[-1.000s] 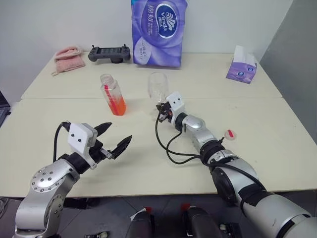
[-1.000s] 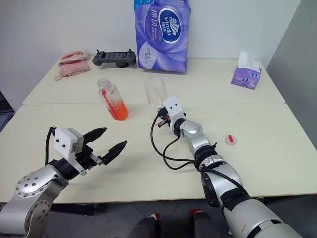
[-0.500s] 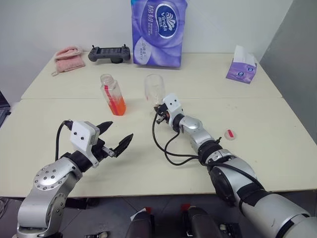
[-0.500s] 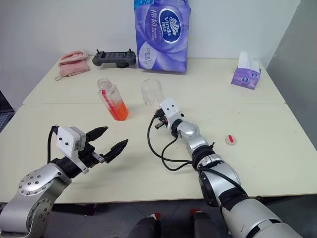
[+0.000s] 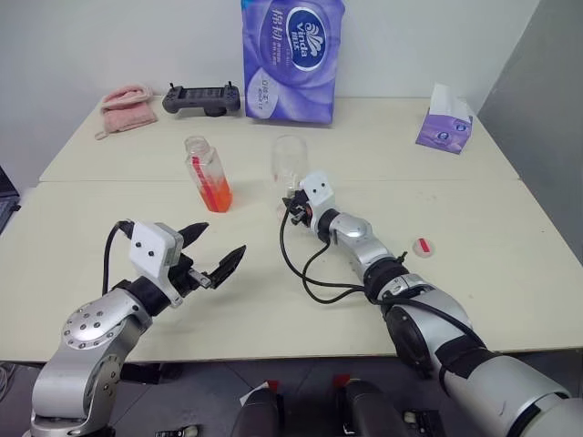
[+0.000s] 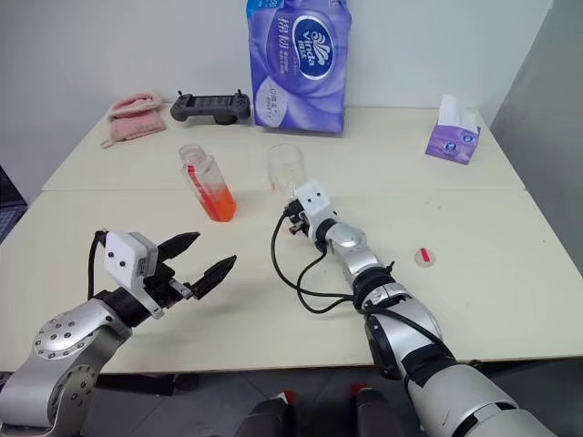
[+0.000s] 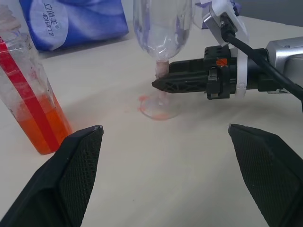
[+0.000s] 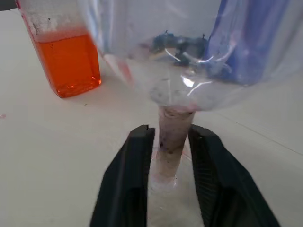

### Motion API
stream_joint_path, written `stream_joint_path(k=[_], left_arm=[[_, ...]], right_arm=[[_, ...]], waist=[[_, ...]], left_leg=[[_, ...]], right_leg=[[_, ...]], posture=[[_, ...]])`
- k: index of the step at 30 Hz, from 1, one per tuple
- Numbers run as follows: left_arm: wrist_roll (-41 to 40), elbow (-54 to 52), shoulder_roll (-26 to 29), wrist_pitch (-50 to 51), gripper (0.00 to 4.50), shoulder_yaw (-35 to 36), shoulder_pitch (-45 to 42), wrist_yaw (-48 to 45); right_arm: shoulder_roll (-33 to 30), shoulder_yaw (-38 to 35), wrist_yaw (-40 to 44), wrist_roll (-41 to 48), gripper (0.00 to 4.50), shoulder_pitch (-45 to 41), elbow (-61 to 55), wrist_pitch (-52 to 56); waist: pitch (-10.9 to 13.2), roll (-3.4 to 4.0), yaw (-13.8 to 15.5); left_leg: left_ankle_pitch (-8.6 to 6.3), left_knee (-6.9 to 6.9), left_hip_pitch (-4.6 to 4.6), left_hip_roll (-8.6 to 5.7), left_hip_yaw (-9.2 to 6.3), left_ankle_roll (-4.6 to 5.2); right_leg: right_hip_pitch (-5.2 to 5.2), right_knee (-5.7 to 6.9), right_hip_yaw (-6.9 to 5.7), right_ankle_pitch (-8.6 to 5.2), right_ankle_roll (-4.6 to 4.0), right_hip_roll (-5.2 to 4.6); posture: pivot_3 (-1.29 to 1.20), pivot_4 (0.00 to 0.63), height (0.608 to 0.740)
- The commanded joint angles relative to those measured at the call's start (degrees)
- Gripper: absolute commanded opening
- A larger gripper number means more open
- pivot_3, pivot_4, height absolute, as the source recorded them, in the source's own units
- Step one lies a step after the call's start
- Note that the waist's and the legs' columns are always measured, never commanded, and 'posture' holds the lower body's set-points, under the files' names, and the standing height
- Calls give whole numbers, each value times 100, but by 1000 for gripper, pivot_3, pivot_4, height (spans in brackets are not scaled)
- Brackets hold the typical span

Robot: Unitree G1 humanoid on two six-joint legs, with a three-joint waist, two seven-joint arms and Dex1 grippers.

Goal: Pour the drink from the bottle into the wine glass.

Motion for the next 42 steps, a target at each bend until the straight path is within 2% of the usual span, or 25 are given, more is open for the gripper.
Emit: stream_joint_path(k=[1, 5, 6, 14, 17, 20, 25, 30, 36, 42], left_arm=[[-31, -136, 56, -26, 4500, -8, -103, 26], [-21, -154, 35, -2, 4500, -63, -136, 63], [-20, -156, 32, 2, 4500, -76, -144, 72], [10, -86, 0, -63, 4500, -121, -127, 95], [110, 104, -77, -195, 4500, -186, -122, 124], [166, 221, -153, -257, 4500, -221, -159, 174], [530, 717, -269, -427, 4500, -272, -395, 454], [1271, 1746, -434, -768, 4500, -389, -1039, 1144], [1710, 2774, -661, -1170, 4500, -502, -2003, 1545], [1915, 3700, -877, -1630, 4500, -632, -2715, 1622]], right_arm=[[-21, -61, 4, 27, 2816, -85, 8, -48], [-50, -56, 15, 18, 4265, -69, 4, -48], [-59, -54, 19, 16, 4467, -65, 3, -48], [-297, 1, 268, 9, 4467, 228, -220, -131], [-546, 62, 759, 69, 4467, 667, -726, -216], [-776, 149, 1188, 171, 4467, 1205, -1723, -86], [-1616, 389, 2146, 794, 4467, 2899, -5775, 1701], [-2631, 288, 2749, 2035, 4467, 3456, -8625, 3963], [-3042, -118, 2592, 3667, 4467, 3263, -10056, 5737], [-2798, -152, 1921, 3925, 4467, 3145, -10251, 5931]], waist=[[0, 0, -1], [0, 0, -1], [0, 0, 0], [0, 0, 3], [0, -1, 16], [0, 0, 4], [1, 2, 38], [3, 6, 42], [0, -3, 40], [-4, -8, 49]], left_leg=[[0, 0, 0, 0, 0, 0], [0, 0, 0, 0, 1, 0], [0, 0, 0, 0, 0, 0], [0, 0, 0, 0, 0, 0], [0, 0, 0, -1, -3, 1], [-1, 0, -1, -1, -1, 1], [-1, 0, -7, 1, -15, 2], [-1, 2, -3, -1, -23, 3], [-2, 1, -6, -3, -33, 3], [-1, 7, -12, -16, -40, 3]], right_leg=[[0, 0, 0, 0, 0, 0], [0, 0, 1, 0, 0, 0], [0, 0, 0, 0, 0, 0], [0, -1, 0, 0, 0, 0], [5, -5, -1, 0, 0, -1], [4, -4, 0, 0, 0, -1], [3, -5, -2, 0, 1, -1], [6, 0, -15, -1, 1, 1], [10, -8, -22, -1, 1, 2], [11, -8, -26, -1, 1, -4]], posture=[[0, 150, 740], [0, 150, 740], [0, 150, 740], [0, 150, 740], [0, 150, 740], [0, 150, 740], [0, 150, 740], [0, 150, 740], [0, 150, 740], [0, 150, 740]])
